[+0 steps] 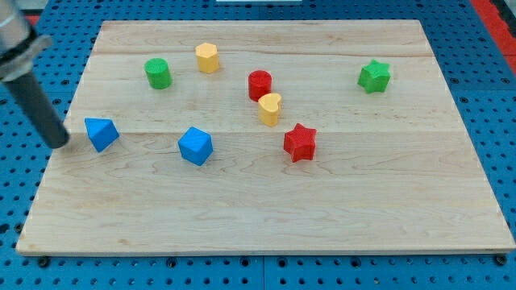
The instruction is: Slide the green star to the center left
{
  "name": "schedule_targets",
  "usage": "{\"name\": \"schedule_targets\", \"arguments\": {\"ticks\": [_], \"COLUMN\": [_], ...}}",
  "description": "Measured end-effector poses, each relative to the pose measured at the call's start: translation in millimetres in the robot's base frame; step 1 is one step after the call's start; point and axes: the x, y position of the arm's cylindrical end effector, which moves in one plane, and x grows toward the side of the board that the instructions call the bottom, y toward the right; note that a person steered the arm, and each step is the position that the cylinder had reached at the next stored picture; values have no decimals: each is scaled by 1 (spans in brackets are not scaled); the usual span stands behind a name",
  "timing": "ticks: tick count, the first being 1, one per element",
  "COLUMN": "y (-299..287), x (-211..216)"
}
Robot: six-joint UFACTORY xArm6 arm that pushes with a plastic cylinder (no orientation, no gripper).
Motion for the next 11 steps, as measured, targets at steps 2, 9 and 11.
{"name": "schedule_targets", "arguments": {"ticks": [2, 9, 11], "y": [9, 387, 600], "x": [-79, -191, -180]}}
